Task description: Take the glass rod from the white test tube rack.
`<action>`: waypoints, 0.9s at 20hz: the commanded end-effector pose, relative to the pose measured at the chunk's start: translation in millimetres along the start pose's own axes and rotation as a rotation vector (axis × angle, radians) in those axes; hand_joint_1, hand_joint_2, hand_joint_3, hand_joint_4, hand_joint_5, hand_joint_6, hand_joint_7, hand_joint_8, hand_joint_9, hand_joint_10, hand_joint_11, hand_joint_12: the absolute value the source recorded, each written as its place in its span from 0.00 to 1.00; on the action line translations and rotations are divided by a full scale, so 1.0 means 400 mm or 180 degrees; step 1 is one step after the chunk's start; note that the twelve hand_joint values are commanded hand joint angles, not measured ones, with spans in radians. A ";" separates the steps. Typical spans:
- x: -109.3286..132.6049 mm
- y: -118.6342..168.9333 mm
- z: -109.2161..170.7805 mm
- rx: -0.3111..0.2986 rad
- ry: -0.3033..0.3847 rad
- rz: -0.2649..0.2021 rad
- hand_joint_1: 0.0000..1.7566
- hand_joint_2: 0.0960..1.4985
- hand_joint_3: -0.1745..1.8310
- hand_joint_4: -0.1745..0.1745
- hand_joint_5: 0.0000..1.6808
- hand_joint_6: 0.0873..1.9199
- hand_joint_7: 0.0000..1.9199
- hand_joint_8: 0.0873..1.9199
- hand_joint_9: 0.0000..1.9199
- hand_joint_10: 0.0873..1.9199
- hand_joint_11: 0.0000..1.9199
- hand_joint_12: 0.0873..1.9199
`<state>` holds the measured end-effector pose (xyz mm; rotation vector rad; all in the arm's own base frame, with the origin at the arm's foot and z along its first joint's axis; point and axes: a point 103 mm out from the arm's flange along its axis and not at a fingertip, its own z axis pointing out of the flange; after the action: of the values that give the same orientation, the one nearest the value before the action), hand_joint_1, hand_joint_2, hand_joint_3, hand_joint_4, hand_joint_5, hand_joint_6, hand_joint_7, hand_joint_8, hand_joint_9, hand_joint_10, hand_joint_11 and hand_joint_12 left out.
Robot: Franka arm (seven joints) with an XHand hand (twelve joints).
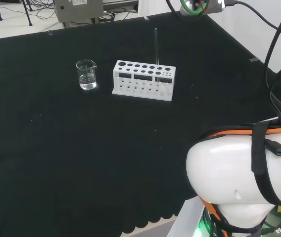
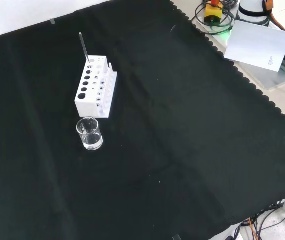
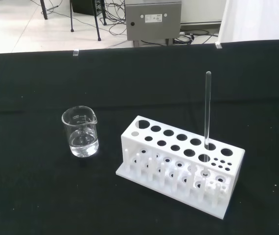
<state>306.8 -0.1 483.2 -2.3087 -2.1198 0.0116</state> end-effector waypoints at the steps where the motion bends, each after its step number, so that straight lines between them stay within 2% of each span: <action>1: -0.002 0.000 0.002 -0.0052 -0.0019 0.0021 0.33 0.52 0.37 0.13 0.00 0.00 0.00 0.08 0.00 0.18 0.00 0.39; 8: -0.013 0.001 0.007 -0.0032 0.0030 0.0057 0.32 0.56 0.32 0.13 0.00 0.00 0.00 0.06 0.00 0.17 0.00 0.37; 14: -0.001 0.017 0.028 0.0046 -0.0054 0.0036 0.32 0.57 0.31 0.13 0.01 0.00 0.00 0.06 0.00 0.17 0.00 0.37; 18: -0.005 0.038 0.040 0.0065 -0.0055 0.0059 0.32 0.58 0.29 0.13 0.01 0.00 0.00 0.10 0.00 0.22 0.00 0.45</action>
<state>313.9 -2.0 471.6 -2.3205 -2.1017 0.0428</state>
